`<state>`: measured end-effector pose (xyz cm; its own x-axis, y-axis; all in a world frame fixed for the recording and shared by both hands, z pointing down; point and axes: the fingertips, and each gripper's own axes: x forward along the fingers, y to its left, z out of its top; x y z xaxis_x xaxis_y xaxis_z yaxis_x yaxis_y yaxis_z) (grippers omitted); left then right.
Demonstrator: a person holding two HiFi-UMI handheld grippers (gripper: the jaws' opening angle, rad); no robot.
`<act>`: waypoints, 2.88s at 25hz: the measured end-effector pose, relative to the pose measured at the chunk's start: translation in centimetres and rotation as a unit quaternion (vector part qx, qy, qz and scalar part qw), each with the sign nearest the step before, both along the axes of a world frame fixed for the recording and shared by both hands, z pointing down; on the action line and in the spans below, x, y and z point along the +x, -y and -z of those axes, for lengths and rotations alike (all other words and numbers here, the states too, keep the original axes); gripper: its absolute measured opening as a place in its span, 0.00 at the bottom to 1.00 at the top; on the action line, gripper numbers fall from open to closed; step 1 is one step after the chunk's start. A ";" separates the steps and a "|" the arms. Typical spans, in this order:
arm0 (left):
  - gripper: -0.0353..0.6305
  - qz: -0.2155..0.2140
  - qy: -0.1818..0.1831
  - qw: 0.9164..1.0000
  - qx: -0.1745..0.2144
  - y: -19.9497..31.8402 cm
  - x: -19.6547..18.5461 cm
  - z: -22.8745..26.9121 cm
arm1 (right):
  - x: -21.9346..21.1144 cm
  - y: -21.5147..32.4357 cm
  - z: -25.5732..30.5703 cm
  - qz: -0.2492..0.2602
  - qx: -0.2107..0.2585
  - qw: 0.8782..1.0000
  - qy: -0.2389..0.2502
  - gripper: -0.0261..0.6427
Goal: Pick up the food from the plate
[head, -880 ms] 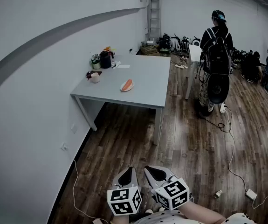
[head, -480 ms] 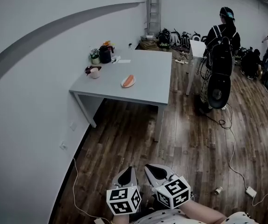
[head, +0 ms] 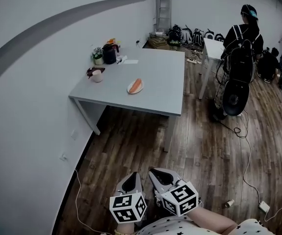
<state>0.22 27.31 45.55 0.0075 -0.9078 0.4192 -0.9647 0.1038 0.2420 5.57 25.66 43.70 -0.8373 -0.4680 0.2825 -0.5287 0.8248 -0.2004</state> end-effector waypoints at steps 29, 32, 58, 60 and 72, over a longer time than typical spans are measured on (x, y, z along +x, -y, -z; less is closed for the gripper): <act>0.07 0.002 0.005 1.000 0.009 34.2 -10.7 -0.1 | -9.9 34.1 0.0 -0.018 0.014 1.000 -0.009 0.04; 0.07 -0.009 0.006 1.000 0.005 38.2 -12.5 -0.7 | -11.3 37.9 -0.8 -0.028 0.007 0.999 -0.015 0.04; 0.37 -0.221 0.067 0.954 -0.193 66.8 -21.3 -15.2 | -20.0 63.2 -5.0 -0.109 -0.039 0.991 -0.062 0.04; 0.39 -0.221 0.091 0.948 -0.211 68.1 -21.7 -16.7 | -20.3 63.5 -5.4 -0.110 -0.046 0.991 -0.064 0.04; 0.37 -0.237 0.113 0.932 -0.249 70.3 -21.8 -19.5 | -20.7 64.5 -6.9 -0.116 -0.062 0.989 -0.070 0.04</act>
